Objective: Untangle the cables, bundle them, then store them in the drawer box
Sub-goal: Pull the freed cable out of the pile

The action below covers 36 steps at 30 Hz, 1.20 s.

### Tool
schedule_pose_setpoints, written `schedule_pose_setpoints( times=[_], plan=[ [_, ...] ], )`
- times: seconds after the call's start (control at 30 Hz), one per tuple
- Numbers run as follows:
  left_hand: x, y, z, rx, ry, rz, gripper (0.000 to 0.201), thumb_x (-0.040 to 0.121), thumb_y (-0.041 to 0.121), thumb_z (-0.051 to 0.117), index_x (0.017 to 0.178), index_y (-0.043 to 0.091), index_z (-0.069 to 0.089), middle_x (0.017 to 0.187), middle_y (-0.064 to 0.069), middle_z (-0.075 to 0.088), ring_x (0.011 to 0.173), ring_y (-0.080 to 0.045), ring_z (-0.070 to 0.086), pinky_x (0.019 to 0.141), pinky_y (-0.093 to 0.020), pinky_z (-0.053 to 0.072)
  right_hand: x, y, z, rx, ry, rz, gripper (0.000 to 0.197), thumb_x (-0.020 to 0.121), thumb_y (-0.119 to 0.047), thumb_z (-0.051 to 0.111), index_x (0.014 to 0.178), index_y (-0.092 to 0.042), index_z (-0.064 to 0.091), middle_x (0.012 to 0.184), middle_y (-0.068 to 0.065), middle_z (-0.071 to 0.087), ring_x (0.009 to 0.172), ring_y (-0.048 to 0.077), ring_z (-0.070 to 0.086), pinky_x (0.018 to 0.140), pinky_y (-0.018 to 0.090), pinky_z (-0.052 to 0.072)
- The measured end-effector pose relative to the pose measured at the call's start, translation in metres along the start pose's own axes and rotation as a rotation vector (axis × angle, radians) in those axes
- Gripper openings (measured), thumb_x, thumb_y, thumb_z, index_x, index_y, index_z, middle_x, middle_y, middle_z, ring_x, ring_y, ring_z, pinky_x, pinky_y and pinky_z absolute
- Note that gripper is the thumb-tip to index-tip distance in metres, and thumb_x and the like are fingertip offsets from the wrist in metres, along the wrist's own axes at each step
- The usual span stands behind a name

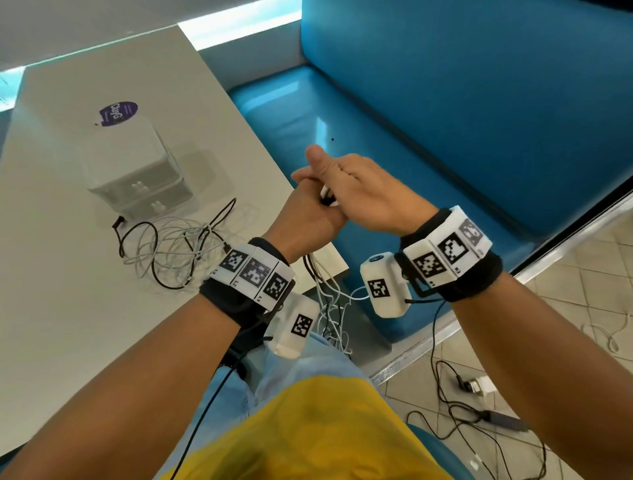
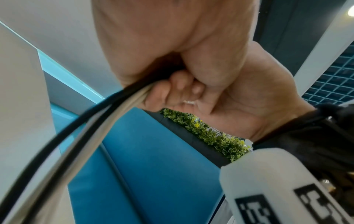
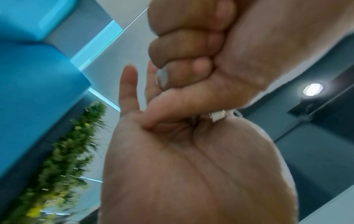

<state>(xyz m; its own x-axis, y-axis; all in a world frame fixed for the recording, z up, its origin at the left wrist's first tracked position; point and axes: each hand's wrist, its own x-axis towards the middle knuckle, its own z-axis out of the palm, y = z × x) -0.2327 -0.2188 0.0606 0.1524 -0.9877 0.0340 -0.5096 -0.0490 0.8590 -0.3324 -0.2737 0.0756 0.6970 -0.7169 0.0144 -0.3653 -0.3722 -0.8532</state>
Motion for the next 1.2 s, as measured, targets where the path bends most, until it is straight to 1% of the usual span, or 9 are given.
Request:
schedule_pose_setpoints(
  times=[0.1, 0.23, 0.33, 0.47, 0.63, 0.73, 1.0, 1.1, 1.2],
  plan=[
    [0.000, 0.009, -0.003, -0.162, -0.014, -0.017, 0.027, 0.089, 0.004, 0.058, 0.067, 0.020, 0.054, 0.047, 0.014, 0.049, 0.044, 0.001, 0.043, 0.047, -0.019, 0.036, -0.001, 0.007, -0.008, 0.282, 0.008, -0.015, 0.056, 0.100, -0.054, 0.013, 0.131, -0.035, 0.056, 0.121, -0.005, 0.066, 0.113, 0.001, 0.060, 0.104, 0.021, 0.042],
    [0.005, 0.009, 0.002, -0.389, 0.082, -0.087, 0.016, 0.091, 0.005, 0.056, 0.075, 0.002, 0.057, 0.047, 0.007, 0.047, 0.040, -0.004, 0.043, 0.042, -0.015, 0.038, 0.005, 0.022, 0.006, 0.730, 0.054, 0.081, 0.060, 0.097, -0.062, 0.012, 0.138, -0.036, 0.048, 0.110, 0.007, 0.070, 0.102, 0.025, 0.066, 0.094, 0.045, 0.053],
    [0.007, 0.001, 0.005, -0.565, 0.168, -0.189, 0.028, 0.090, 0.014, 0.061, 0.063, 0.015, 0.052, 0.050, 0.004, 0.049, 0.044, -0.011, 0.048, 0.049, -0.021, 0.044, 0.006, 0.041, 0.026, 0.884, -0.106, 0.177, 0.077, 0.090, -0.071, 0.007, 0.127, -0.026, 0.057, 0.090, 0.009, 0.066, 0.076, 0.026, 0.061, 0.072, 0.037, 0.050],
    [0.010, 0.000, -0.003, -0.702, 0.248, -0.230, 0.044, 0.092, 0.020, 0.060, 0.059, 0.024, 0.032, 0.044, 0.008, 0.023, 0.035, -0.007, 0.019, 0.038, -0.018, 0.018, -0.005, 0.084, 0.064, 0.528, -0.114, 0.302, 0.095, 0.076, -0.084, 0.009, 0.102, -0.015, 0.069, 0.052, 0.004, 0.055, 0.051, 0.019, 0.055, 0.065, 0.035, 0.050],
    [0.010, 0.004, -0.031, -0.797, 0.232, -0.262, 0.051, 0.094, 0.028, 0.059, 0.055, 0.024, 0.026, 0.042, 0.009, 0.021, 0.036, -0.007, 0.014, 0.041, -0.021, 0.009, -0.034, 0.140, 0.093, 0.349, 0.143, 0.306, 0.080, 0.100, -0.058, 0.019, 0.057, -0.008, 0.064, 0.040, 0.005, 0.042, 0.046, 0.021, 0.045, 0.059, 0.032, 0.042],
    [0.004, 0.000, -0.043, -0.760, 0.167, -0.322, 0.052, 0.094, 0.033, 0.058, 0.054, 0.025, 0.025, 0.042, 0.010, 0.020, 0.037, -0.008, 0.014, 0.042, -0.022, 0.008, -0.036, 0.154, 0.090, 0.346, 0.241, 0.320, 0.076, 0.100, -0.054, 0.028, 0.055, 0.000, 0.055, 0.048, 0.014, 0.041, 0.047, 0.021, 0.041, 0.056, 0.031, 0.039],
    [-0.007, 0.005, -0.030, -0.703, 0.055, -0.307, 0.054, 0.093, 0.034, 0.060, 0.054, 0.025, 0.023, 0.044, 0.008, 0.019, 0.037, -0.009, 0.013, 0.042, -0.022, 0.009, -0.039, 0.202, 0.085, 0.164, 0.319, 0.564, 0.066, 0.096, -0.055, 0.032, 0.054, -0.011, 0.056, 0.045, 0.000, 0.048, 0.047, 0.020, 0.046, 0.057, 0.030, 0.041],
    [-0.012, 0.002, -0.022, -0.634, 0.051, -0.307, 0.051, 0.093, 0.032, 0.059, 0.057, 0.025, 0.024, 0.045, 0.008, 0.019, 0.039, -0.009, 0.013, 0.042, -0.022, 0.009, -0.031, 0.214, 0.085, 0.055, 0.207, 0.646, 0.052, 0.094, -0.044, 0.041, 0.057, -0.012, 0.057, 0.064, 0.011, 0.064, 0.065, 0.030, 0.060, 0.065, 0.037, 0.049],
    [-0.020, -0.008, -0.021, -0.567, 0.057, -0.304, 0.048, 0.094, 0.032, 0.059, 0.057, 0.025, 0.028, 0.047, 0.008, 0.021, 0.042, -0.010, 0.014, 0.045, -0.024, 0.011, -0.021, 0.209, 0.085, -0.060, 0.142, 0.637, 0.038, 0.092, -0.028, 0.051, 0.057, -0.012, 0.053, 0.063, 0.007, 0.058, 0.071, 0.028, 0.058, 0.065, 0.032, 0.043]
  ],
)
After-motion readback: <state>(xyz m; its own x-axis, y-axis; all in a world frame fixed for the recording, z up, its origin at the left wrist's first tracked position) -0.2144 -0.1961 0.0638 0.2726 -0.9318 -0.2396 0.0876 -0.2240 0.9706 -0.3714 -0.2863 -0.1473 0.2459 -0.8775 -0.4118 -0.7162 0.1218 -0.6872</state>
